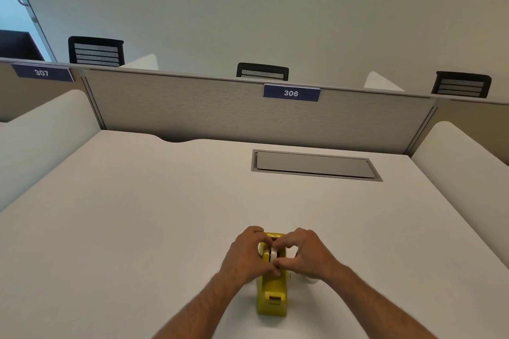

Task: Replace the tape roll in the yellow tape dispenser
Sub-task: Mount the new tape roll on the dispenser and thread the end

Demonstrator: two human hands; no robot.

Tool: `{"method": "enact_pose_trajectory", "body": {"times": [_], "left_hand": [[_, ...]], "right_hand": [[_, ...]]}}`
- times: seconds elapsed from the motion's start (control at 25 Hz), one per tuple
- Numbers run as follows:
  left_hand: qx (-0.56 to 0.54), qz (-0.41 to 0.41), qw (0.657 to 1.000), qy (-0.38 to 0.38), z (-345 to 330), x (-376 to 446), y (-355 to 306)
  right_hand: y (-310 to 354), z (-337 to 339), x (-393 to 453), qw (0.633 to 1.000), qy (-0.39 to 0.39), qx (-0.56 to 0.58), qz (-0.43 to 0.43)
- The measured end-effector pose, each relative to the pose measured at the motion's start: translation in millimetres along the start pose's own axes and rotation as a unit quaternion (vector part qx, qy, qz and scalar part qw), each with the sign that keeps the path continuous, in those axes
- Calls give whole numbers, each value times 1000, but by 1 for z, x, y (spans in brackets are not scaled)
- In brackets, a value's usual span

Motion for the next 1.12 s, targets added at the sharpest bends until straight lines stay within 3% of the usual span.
{"method": "enact_pose_trajectory", "body": {"times": [0.48, 1.12], "left_hand": [[9, 4, 1000, -1, 1, -3, -2], [15, -10, 1000, -9, 1, -1, -2]], "right_hand": [[-1, -3, 3, 999, -35, 6, -4], [0, -2, 1, 1000, 2, -17, 26]]}}
Point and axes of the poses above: each hand's wrist, its own x-axis towards the middle knuckle, its own z-axis out of the back of the hand, y = z × x, the point moved 1 cm from there along x, towards the middle knuckle, and after that the axes turned 13 degrees about z, right-handed, at the moved point
